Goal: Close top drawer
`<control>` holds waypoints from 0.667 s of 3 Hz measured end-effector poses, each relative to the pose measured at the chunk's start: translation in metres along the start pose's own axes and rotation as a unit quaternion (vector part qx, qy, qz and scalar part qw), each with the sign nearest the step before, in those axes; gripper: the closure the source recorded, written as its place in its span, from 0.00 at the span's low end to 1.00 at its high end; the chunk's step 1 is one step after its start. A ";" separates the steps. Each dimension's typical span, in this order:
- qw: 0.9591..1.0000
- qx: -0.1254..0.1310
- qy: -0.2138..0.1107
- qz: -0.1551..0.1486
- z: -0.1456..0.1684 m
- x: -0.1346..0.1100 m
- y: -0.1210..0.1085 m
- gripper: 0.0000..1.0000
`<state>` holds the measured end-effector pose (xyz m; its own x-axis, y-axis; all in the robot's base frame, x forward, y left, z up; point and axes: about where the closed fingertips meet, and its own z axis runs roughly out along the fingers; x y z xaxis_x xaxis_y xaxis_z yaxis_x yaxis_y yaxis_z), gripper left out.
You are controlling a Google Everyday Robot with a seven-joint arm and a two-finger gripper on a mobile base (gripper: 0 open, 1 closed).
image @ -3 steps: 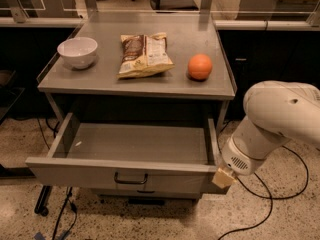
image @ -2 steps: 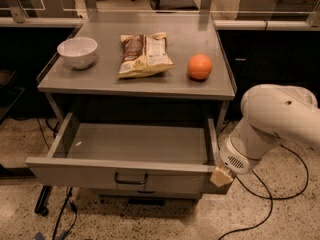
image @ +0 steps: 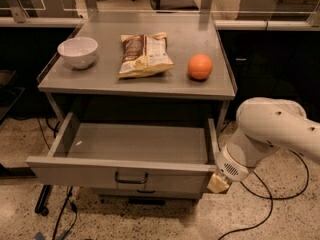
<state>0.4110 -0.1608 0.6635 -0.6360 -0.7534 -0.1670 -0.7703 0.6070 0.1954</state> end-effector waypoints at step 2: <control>1.000 -0.001 0.000 0.001 0.001 0.000 0.000 0.58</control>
Offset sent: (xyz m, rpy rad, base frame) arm -0.0003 0.0000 -0.0010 0.0004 0.0018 -0.0011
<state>0.4107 -0.1608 0.6625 -0.6372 -0.7526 -0.1661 -0.7693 0.6078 0.1970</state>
